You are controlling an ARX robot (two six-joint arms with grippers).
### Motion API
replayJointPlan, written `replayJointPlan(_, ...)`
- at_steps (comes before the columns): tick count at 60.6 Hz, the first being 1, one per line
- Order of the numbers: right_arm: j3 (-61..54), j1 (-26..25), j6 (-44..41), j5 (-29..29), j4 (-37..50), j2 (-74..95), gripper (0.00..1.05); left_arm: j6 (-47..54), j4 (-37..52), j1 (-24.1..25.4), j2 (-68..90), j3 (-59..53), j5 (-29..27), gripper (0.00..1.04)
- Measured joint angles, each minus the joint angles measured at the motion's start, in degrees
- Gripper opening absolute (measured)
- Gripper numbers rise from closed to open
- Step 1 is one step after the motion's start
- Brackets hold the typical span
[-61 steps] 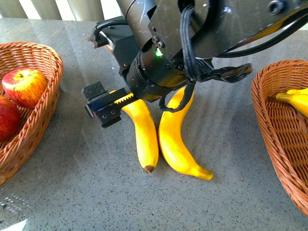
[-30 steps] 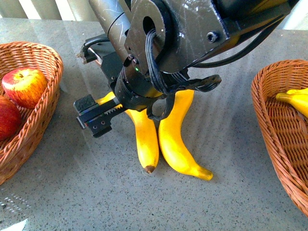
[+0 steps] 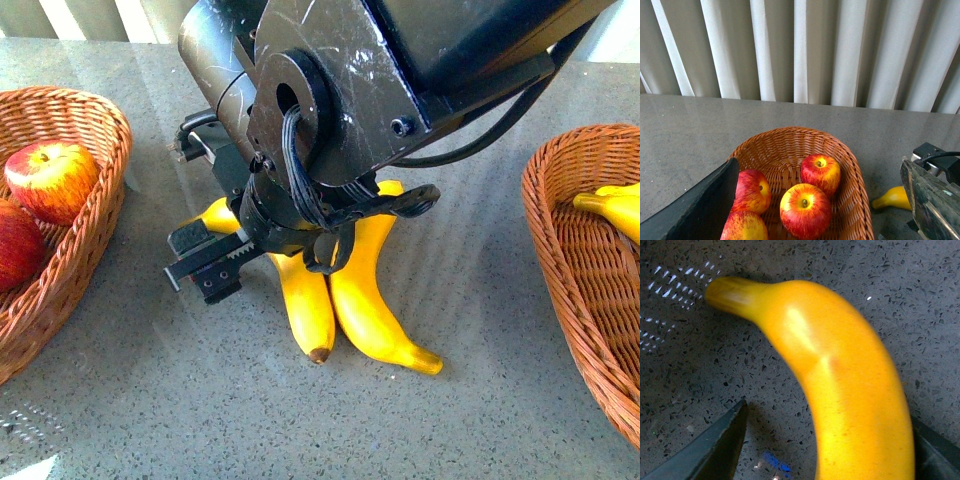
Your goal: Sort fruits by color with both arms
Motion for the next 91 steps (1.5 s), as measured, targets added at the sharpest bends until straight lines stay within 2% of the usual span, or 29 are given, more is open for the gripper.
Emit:
replayJointPlan(6,-1.57,-0.70,1.79,0.17,2.43,-1.20,0.48,0.00,0.00,0.00,0.00,0.00,0.00,0.96)
replayJointPlan(10,-3.61,-1.31,2.89,2.32,5.46,-3.13,0.38,0.00,0.00,0.00,0.00,0.00,0.00,0.96)
replayJointPlan(15,-6.58,-2.38,5.81,4.31,9.75,-7.39,0.32,0.00,0.00,0.00,0.00,0.00,0.00,0.96)
replayJointPlan(20,-11.30,-4.11,9.22,9.03,14.95,-15.52,0.32,0.00,0.02,0.00,0.00,0.00,0.00,0.96)
replayJointPlan(29,-21.59,-7.43,16.11,13.75,19.43,-28.74,0.32,0.00,0.02,0.00,-0.02,0.00,0.00,0.96)
replayJointPlan(43,-37.57,-12.22,18.99,21.57,16.52,-46.14,0.32,0.00,0.02,0.00,0.00,0.00,0.00,0.96)
replayJointPlan(61,-47.32,-24.70,14.62,22.27,11.80,-52.87,0.32,0.00,0.02,0.00,-0.02,0.00,0.00,0.96)
replayJointPlan(77,-48.50,-26.60,13.86,22.56,12.15,-53.40,0.32,0.00,0.02,0.00,0.00,0.00,0.00,0.96)
replayJointPlan(80,-48.59,-26.60,13.46,22.58,12.20,-53.40,0.37,0.00,0.00,0.00,-0.02,0.00,0.00,0.96)
replayJointPlan(91,-48.61,-26.60,12.44,23.65,13.09,-53.40,0.67,0.00,0.02,0.00,0.00,0.00,0.00,0.96)
